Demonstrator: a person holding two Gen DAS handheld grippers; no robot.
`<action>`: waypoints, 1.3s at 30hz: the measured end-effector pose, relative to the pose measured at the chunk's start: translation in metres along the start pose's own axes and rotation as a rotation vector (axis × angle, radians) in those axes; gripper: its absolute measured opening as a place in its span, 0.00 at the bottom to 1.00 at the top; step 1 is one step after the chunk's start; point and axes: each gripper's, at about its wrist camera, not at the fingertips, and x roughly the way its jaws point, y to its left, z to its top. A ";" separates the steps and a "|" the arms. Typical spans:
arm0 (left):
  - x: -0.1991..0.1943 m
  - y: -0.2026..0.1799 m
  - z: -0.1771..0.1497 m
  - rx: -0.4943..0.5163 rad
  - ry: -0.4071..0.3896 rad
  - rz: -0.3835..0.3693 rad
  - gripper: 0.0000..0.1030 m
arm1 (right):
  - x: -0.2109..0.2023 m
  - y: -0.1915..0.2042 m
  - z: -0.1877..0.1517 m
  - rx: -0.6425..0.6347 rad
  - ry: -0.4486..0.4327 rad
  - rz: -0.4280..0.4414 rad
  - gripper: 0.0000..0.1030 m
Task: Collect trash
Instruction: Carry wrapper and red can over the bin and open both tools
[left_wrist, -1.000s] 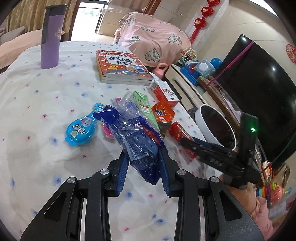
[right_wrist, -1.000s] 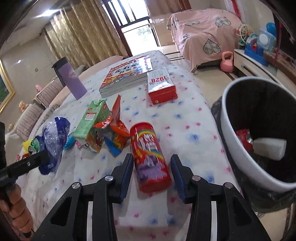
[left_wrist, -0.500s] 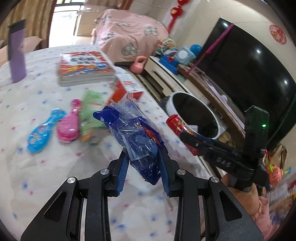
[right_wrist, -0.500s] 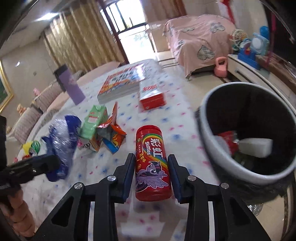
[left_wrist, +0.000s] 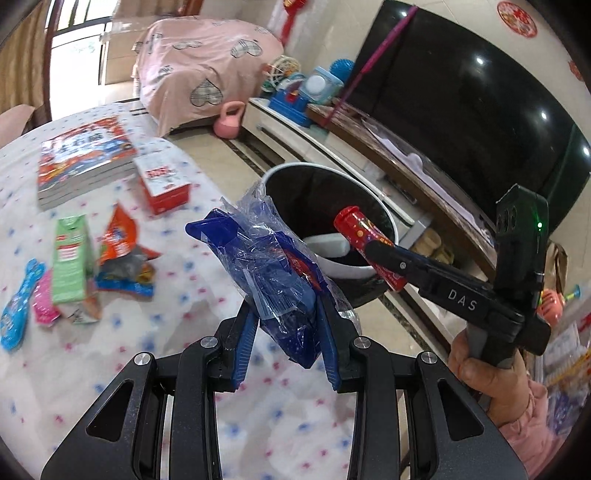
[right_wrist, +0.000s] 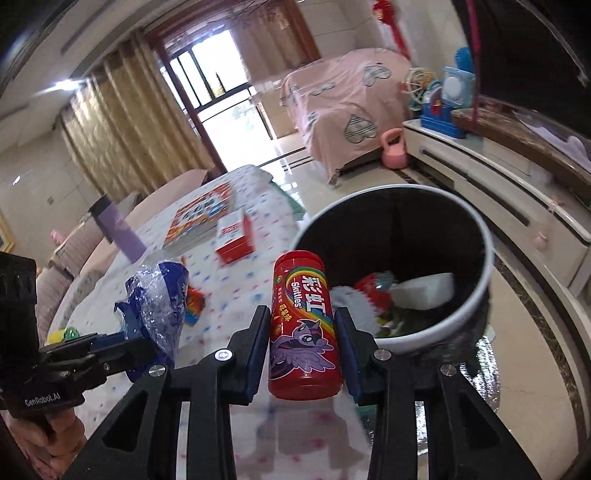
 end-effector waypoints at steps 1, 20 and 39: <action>0.003 -0.003 0.002 0.006 0.005 -0.001 0.30 | -0.001 -0.006 0.001 0.009 -0.002 -0.006 0.35; 0.077 -0.040 0.054 0.092 0.086 -0.006 0.30 | 0.012 -0.059 0.031 0.061 -0.007 -0.061 0.35; 0.089 -0.031 0.062 0.048 0.086 0.032 0.74 | 0.038 -0.083 0.047 0.107 0.025 -0.084 0.41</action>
